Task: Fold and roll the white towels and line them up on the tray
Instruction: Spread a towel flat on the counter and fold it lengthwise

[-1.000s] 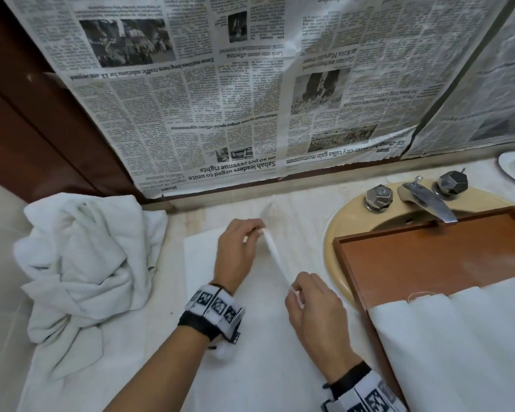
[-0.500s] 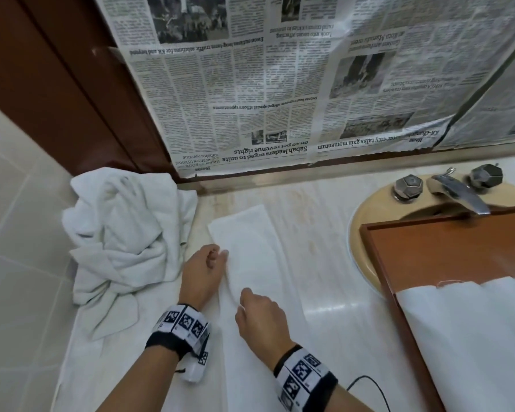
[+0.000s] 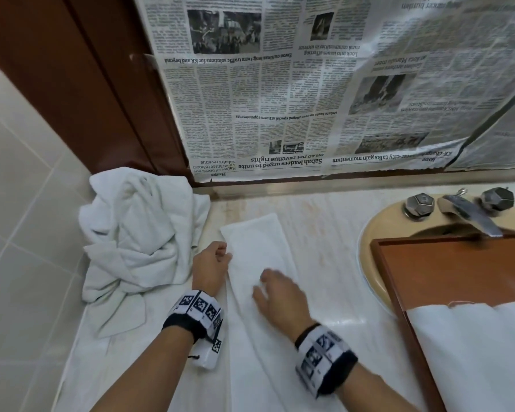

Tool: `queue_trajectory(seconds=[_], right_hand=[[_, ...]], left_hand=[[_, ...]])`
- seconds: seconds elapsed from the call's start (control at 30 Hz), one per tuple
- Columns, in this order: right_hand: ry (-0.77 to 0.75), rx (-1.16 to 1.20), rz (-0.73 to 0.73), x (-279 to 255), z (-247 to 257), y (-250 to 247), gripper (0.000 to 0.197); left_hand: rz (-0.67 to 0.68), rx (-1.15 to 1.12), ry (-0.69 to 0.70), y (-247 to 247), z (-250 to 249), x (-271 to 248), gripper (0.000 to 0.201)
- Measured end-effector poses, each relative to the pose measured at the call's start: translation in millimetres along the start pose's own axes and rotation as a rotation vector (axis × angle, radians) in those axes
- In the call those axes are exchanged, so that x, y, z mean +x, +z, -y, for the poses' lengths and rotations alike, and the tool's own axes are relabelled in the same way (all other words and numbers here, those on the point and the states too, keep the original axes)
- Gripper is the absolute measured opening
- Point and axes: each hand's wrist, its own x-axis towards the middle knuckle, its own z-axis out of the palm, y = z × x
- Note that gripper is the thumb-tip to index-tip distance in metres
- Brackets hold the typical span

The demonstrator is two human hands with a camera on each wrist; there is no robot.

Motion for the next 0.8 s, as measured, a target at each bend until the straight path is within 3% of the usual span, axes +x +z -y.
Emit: queue_trajectory(seconds=[0.2,0.4,0.57,0.7,0.8], right_hand=[[0.118,-0.173,-0.077,75.2,-39.9,-21.4,0.038],[0.180,-0.026,-0.147,92.5,-54.9,-18.9,0.015],[0.264,0.069,-0.190,98.1,-58.9,-18.7,0.017],[0.204,0.095,-0.229,86.0,-59.2,-18.7,0.026],[-0.025,-0.065,-0.322,66.6,-58.8,-7.3,0.026]], left_hand=[[-0.021,0.086,-0.008,4.1,-3.2,9.2,0.014],[0.017,0.098,-0.059,2.9,-4.6,17.9,0.013],[0.019,-0.006,-0.130,1.9,-5.1,21.8,0.012],[-0.010,0.055,-0.098,3.7,-4.8,13.3,0.028],[-0.011,0.188,0.033,7.9,-4.1,-0.1,0.045]])
